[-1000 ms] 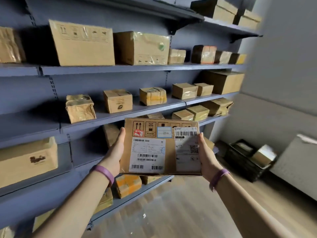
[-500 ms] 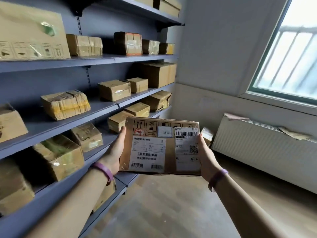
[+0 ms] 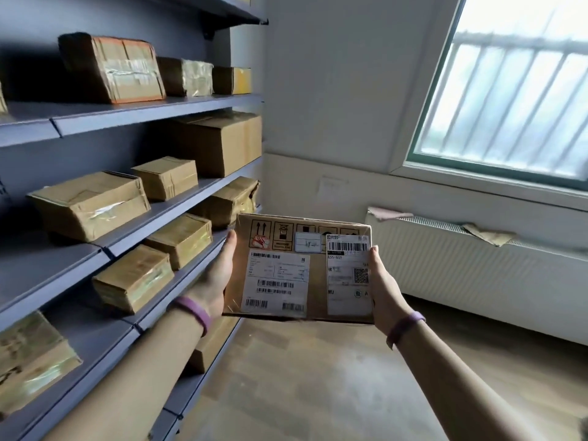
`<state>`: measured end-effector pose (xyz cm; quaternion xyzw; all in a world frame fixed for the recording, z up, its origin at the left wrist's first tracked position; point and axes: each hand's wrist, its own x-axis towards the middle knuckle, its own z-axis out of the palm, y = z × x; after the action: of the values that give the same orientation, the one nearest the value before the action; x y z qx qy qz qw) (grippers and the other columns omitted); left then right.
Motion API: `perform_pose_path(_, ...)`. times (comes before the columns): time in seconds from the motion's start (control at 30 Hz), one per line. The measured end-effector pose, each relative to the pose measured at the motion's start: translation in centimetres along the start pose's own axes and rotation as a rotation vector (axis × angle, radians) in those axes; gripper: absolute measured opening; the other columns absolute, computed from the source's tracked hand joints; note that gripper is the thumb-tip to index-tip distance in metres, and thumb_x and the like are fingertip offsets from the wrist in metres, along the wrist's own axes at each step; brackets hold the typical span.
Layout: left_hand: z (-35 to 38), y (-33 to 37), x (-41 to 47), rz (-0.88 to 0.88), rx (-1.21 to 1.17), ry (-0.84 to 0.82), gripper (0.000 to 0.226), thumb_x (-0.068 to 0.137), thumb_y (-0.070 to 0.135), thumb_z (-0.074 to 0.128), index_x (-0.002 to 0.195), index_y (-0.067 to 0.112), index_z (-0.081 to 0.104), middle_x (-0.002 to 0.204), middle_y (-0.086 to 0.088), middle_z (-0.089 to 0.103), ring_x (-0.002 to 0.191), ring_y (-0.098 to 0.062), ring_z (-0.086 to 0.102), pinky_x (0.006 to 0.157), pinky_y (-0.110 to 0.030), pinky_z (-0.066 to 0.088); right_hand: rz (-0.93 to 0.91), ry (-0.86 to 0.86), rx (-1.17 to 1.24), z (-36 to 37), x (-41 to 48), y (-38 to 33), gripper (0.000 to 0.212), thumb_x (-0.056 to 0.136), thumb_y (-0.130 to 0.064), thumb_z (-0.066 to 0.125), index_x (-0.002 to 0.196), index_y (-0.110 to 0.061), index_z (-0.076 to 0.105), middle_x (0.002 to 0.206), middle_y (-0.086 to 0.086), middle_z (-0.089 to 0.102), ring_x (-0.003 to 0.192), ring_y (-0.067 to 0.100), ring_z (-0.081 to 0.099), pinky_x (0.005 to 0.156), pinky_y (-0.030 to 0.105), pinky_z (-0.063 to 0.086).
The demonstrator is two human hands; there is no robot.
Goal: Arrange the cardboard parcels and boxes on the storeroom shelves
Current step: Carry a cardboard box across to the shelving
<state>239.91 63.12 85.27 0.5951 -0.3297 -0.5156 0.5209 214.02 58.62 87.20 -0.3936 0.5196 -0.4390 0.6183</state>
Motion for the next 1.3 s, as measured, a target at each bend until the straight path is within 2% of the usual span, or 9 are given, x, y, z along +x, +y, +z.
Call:
perform_pose_path(0.13,2.1,0.9,7.7,0.045,0.047,-0.025,0.097,0.06,0.105,0.032,0.139,0.052,0.049,0.153,0.004,0.047,0.142,-0.029,0.039,0.114,-0.065,0.027,0.013,0.032,0.019,-0.7,7.0,-1.1,0.048,0.097,-0.063,0.04,0.101,-0.025,0.068,0.1,0.004,0.074,0.091,0.023,0.071,0.074,0.039,0.057)
perform_pose_path(0.27,5.0,1.6,16.5,0.049,0.058,0.025,0.118,0.043,0.109,0.039,0.142,0.045,0.05,0.152,0.003,0.049,0.14,-0.028,0.041,0.115,-0.063,0.028,0.012,0.043,0.033,-1.8,15.6,-2.2,0.045,0.098,-0.061,0.042,0.098,-0.024,0.068,0.096,-0.001,0.074,0.087,0.018,0.071,0.07,0.035,0.056)
perform_pose_path(0.4,8.1,3.3,25.7,0.051,0.02,-0.011,0.101,0.055,0.104,0.041,0.139,0.049,0.052,0.148,0.007,0.051,0.138,-0.025,0.043,0.114,-0.063,0.03,-0.002,0.04,0.024,-2.8,25.8,-4.4,0.044,0.098,-0.06,0.042,0.091,-0.025,0.068,0.086,-0.009,0.073,0.084,0.009,0.068,0.074,0.031,0.053)
perform_pose_path(0.57,11.1,6.9,36.5,0.008,-0.002,-0.024,0.105,0.058,0.101,0.04,0.147,0.046,0.042,0.153,0.005,0.046,0.142,-0.026,0.041,0.113,-0.06,0.034,-0.021,0.034,-0.033,-2.7,37.1,-8.9,0.042,0.1,-0.058,0.041,0.09,-0.026,0.066,0.088,-0.011,0.069,0.085,0.005,0.064,0.078,0.029,0.05)
perform_pose_path(0.73,12.1,9.5,45.6,-0.016,-0.035,-0.016,0.118,0.045,0.106,0.047,0.147,0.045,0.043,0.154,0.003,0.045,0.141,-0.027,0.043,0.114,-0.059,0.034,-0.027,0.006,-0.043,-1.8,45.9,-12.2,0.043,0.098,-0.061,0.041,0.093,-0.028,0.068,0.099,-0.008,0.07,0.112,0.02,0.064,0.11,0.044,0.043)
perform_pose_path(0.87,12.1,10.4,54.1,-0.058,-0.052,0.025,0.122,0.046,0.107,0.046,0.15,0.045,0.037,0.164,0.002,0.028,0.149,-0.024,0.03,0.117,-0.058,0.027,-0.038,0.0,-0.052,-0.7,52.7,-14.4,0.044,0.099,-0.061,0.039,0.093,-0.028,0.068,0.098,-0.009,0.07,0.108,0.019,0.065,0.107,0.044,0.045)
perform_pose_path(1.0,13.0,12.1,60.7,-0.072,-0.021,-0.025,0.12,0.047,0.106,0.046,0.15,0.045,0.038,0.159,0.002,0.038,0.144,-0.027,0.038,0.114,-0.06,0.031,-0.038,0.002,-0.03,0.2,59.6,-15.2,0.046,0.097,-0.064,0.039,0.097,-0.028,0.068,0.107,-0.006,0.071,0.107,0.016,0.064,0.108,0.042,0.044)
perform_pose_path(1.2,15.0,14.3,73.8,-0.103,0.001,-0.146,0.078,0.088,0.084,0.025,0.14,0.033,0.054,0.134,-0.005,0.064,0.12,-0.029,0.062,0.095,-0.05,0.053,-0.03,0.092,-0.01,2.0,72.8,-15.9,0.047,0.096,-0.064,0.041,0.096,-0.026,0.069,0.107,-0.005,0.071,0.098,0.012,0.066,0.096,0.037,0.049)
perform_pose_path(1.3,15.3,14.8,81.2,-0.145,0.02,-0.167,0.082,0.085,0.087,0.024,0.141,0.036,0.053,0.135,-0.005,0.064,0.125,-0.031,0.059,0.105,-0.057,0.046,0.01,0.145,-0.018,3.3,79.5,-16.3,0.046,0.098,-0.062,0.041,0.093,-0.025,0.068,0.1,-0.008,0.07,0.093,0.009,0.065,0.092,0.035,0.048)
